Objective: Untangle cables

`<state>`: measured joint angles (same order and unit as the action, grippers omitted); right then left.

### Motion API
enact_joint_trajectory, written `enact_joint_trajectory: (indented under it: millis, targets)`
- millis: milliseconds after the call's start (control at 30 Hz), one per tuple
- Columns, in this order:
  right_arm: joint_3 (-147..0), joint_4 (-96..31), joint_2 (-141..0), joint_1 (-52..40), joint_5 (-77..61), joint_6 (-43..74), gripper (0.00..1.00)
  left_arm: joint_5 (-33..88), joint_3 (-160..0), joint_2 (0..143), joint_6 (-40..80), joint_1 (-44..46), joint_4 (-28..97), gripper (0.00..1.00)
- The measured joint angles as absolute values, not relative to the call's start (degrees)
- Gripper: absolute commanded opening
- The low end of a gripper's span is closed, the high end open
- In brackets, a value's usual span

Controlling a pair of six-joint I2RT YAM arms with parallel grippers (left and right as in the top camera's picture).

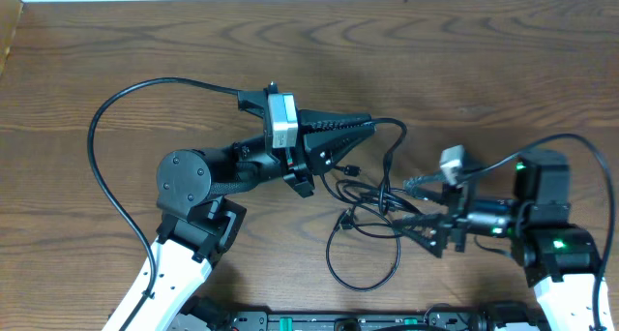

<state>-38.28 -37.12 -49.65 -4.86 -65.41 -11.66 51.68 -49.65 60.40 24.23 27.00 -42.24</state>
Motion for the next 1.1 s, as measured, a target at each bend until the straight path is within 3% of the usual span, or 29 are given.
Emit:
enact_joint_trajectory:
  millis: [100, 133, 200, 233, 267, 567, 933, 1100]
  targets:
    - [-38.3, -38.3, -49.6, -10.0, -58.2, -14.0, 0.71, 50.7, -49.6, 60.4, 24.2, 27.0, -42.3, 0.08]
    - [-38.3, -38.4, -49.6, -11.7, -56.1, -14.6, 0.62, 50.5, -49.6, 60.4, 24.2, 27.0, -42.2, 0.07]
    - [-38.3, -38.4, -49.6, -14.2, -52.7, -15.8, 0.21, 50.2, -49.6, 60.4, 24.2, 27.0, -42.2, 0.08]
    - [-38.3, -38.5, -49.6, -14.7, -52.0, -16.2, 0.07, 50.2, -49.6, 60.4, 24.2, 26.9, -42.3, 0.08]
    - [-38.3, -38.5, -49.6, -15.2, -51.0, -16.2, 0.01, 50.2, -49.6, 60.4, 24.3, 26.6, -42.3, 0.07]
    - [-38.3, -36.1, -49.0, -15.8, -46.7, -15.7, 0.01, 49.6, -49.6, 60.4, 26.2, 21.4, -37.9, 0.08]
    - [-49.2, -36.1, -42.4, -15.8, -42.3, -13.4, 0.01, 41.9, -50.0, 60.4, 27.2, 11.0, -3.4, 0.08]
    - [-52.2, -36.1, -40.6, -15.9, -38.0, -13.2, 0.01, 39.4, -50.0, 60.4, 27.2, 9.0, 5.2, 0.08]
